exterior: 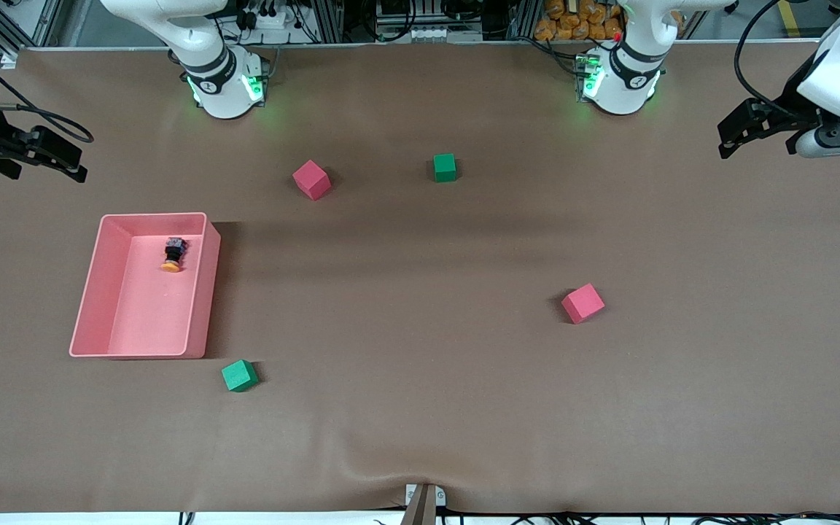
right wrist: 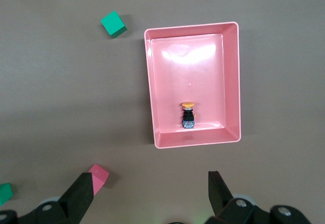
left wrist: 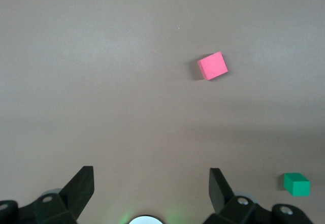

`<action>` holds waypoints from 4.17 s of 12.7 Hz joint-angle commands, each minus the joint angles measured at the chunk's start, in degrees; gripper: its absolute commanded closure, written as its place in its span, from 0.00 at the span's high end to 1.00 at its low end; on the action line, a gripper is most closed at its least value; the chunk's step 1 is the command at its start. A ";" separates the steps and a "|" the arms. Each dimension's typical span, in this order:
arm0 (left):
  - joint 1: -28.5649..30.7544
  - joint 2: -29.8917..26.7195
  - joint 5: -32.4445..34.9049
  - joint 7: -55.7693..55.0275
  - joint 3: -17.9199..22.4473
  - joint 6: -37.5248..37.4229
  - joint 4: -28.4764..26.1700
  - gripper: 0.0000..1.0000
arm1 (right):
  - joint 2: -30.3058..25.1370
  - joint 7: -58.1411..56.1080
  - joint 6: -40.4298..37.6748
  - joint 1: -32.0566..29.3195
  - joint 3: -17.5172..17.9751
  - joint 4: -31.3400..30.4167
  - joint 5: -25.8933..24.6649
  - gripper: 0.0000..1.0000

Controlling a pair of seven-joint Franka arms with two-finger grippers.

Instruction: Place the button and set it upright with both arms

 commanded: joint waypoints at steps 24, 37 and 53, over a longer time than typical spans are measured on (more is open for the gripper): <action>0.59 0.65 -0.18 0.91 -0.72 -2.90 1.03 1.00 | 1.32 -1.68 2.97 0.52 -0.38 -1.25 -0.75 1.00; 0.41 0.92 -0.44 0.82 -0.72 -2.82 1.03 1.00 | 1.06 -1.41 1.82 1.22 -0.56 -0.90 -1.19 1.00; 0.59 0.74 -0.62 1.26 -0.72 -2.99 1.12 1.00 | 1.06 -1.76 1.39 0.61 -0.56 -0.90 -1.28 1.00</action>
